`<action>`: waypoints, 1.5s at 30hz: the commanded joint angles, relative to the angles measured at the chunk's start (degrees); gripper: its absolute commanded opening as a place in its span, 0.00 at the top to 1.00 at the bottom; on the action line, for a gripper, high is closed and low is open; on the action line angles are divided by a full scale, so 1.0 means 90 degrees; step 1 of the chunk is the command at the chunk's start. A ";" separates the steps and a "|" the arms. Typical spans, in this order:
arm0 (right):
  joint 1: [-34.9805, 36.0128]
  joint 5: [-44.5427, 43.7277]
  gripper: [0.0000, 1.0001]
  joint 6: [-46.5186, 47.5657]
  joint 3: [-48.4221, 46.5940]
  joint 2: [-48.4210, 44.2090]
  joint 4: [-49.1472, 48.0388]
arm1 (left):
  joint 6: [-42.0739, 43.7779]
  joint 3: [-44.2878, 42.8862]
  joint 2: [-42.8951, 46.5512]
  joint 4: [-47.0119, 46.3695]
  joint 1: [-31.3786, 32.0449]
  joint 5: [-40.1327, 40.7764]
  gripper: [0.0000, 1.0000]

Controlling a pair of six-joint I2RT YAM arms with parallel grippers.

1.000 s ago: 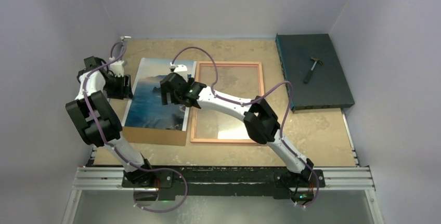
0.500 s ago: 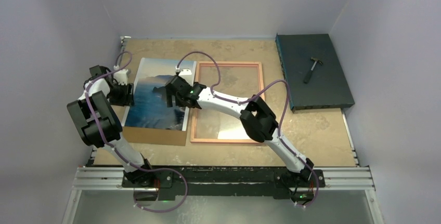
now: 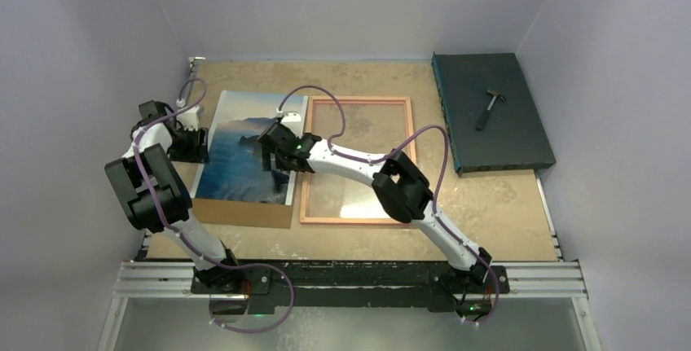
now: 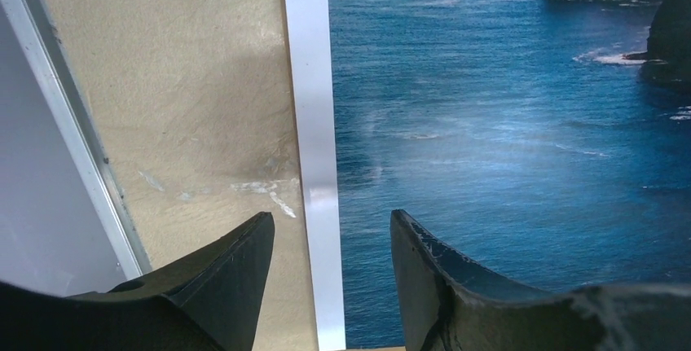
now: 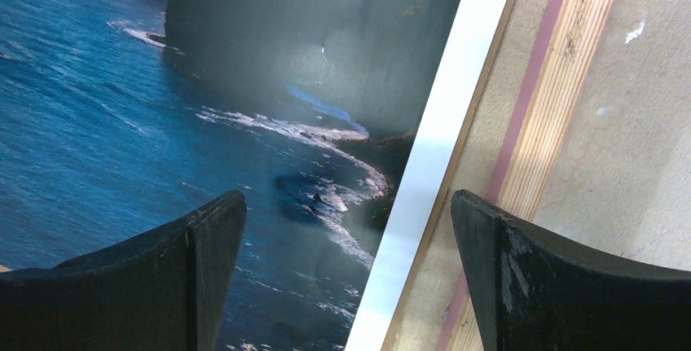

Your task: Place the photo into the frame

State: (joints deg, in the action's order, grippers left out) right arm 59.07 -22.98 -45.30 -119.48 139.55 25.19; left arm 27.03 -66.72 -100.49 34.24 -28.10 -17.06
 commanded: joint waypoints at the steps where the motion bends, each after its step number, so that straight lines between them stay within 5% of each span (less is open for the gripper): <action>1: -0.0149 -0.0230 0.01 -0.0216 0.0156 -0.0012 0.0258 | -0.0047 -0.0040 0.0244 -0.0283 -0.0008 0.0113 0.46; 11: -0.0267 -0.0017 0.01 -0.0336 -0.0259 0.0264 0.0172 | -0.0342 0.0091 0.0056 -0.1008 -0.0006 0.0814 0.51; 26: -0.0538 0.0741 0.01 -0.0522 0.0150 0.0223 -0.0685 | -0.0346 0.0464 -0.0502 -0.1229 0.0261 0.0608 0.66; 45: -0.0549 0.1542 0.01 -0.0447 0.1357 -0.0952 -0.2396 | -0.0149 0.0925 -0.0231 -0.1135 0.0485 0.0551 0.71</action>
State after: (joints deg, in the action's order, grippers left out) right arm 53.45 -13.93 -48.82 -109.97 136.18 9.89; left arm 24.95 -61.17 -101.93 19.88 -24.71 -10.02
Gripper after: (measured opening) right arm 0.987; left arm 0.299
